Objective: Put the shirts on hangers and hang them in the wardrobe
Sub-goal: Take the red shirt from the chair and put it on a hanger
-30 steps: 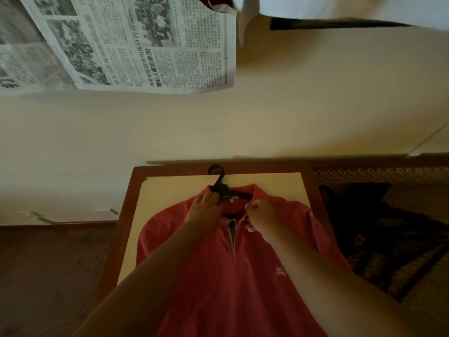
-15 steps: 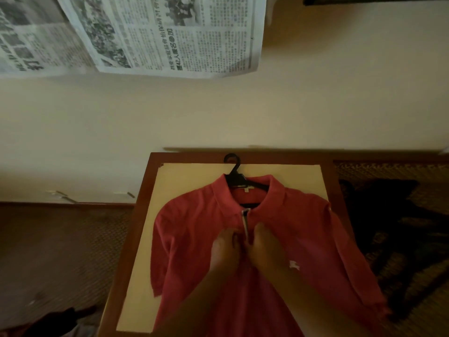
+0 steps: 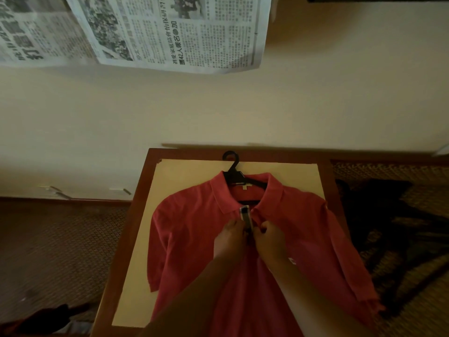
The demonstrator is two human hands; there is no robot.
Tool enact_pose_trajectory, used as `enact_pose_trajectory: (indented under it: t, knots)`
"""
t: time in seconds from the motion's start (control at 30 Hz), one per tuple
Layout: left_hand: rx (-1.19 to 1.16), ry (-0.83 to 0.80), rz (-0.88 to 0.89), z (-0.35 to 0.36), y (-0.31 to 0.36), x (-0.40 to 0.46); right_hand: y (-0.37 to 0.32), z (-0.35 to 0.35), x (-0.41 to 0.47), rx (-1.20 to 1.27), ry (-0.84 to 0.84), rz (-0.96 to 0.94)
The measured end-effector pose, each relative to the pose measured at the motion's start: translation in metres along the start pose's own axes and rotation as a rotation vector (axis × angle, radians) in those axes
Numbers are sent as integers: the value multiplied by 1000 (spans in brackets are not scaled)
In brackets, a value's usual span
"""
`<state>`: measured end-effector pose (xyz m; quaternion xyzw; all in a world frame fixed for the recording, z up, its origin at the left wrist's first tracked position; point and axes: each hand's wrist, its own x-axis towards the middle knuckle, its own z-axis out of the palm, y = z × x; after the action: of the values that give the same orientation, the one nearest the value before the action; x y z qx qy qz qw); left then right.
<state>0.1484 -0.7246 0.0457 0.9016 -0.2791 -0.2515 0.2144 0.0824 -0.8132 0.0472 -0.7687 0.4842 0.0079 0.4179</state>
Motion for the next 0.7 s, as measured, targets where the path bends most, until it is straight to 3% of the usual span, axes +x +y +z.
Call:
enact_pose_trajectory:
  t: [0.23,0.3,0.47,0.7]
  knots:
    - [-75,7,-162,-3,14,2,-1,1,4,148,1,101]
    - [-189,-11,-203,-3,15,5,-1,1,5,182,8,109]
    - [-726,-14,-329,1,7,0,0,-1,6,238,-18,96]
    - [-840,-15,-323,2,7,-5,4,-4,5,432,-112,131]
